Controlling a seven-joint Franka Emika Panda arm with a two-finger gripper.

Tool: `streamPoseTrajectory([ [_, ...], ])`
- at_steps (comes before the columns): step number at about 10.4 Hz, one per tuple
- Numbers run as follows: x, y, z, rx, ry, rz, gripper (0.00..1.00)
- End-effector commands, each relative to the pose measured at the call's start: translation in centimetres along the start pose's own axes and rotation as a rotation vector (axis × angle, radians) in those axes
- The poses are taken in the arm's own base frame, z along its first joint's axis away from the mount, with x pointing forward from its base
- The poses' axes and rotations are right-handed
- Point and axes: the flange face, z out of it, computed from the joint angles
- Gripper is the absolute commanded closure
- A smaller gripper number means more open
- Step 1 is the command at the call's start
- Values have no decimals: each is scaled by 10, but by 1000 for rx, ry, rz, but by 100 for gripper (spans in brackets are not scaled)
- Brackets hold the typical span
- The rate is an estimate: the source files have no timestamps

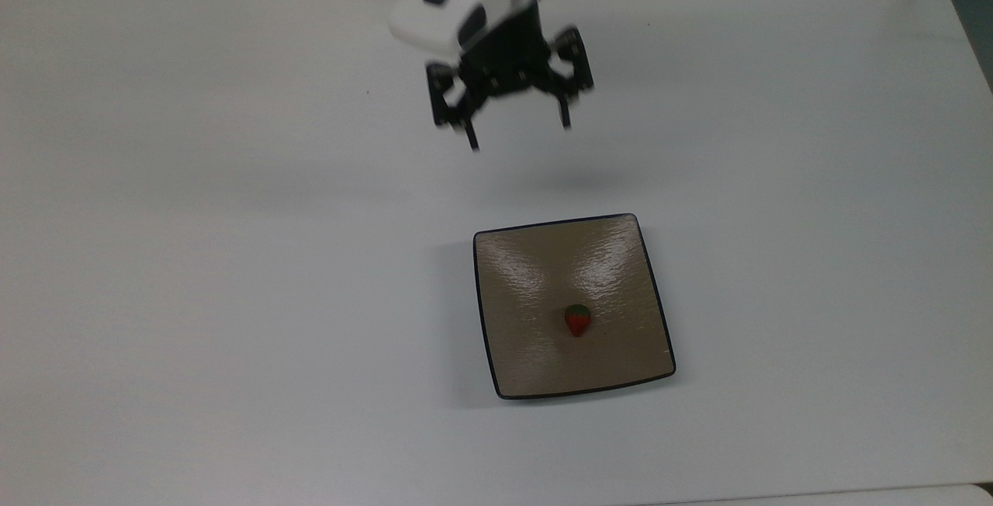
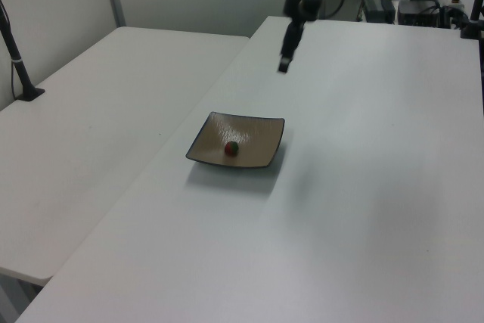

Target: Strawberries on a ceramic plate

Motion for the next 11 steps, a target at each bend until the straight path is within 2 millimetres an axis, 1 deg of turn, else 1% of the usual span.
streamPoseTrajectory([
  [1,-43,23,-64,-27,-103,31,0],
  [3,-67,43,-102,-65,-141,113,0],
  [5,-92,45,-120,-141,-237,150,0],
  [7,-104,43,-123,-149,-263,156,0],
  [9,-115,37,-119,-147,-273,146,0],
  [11,-111,34,-121,-143,-228,129,0],
])
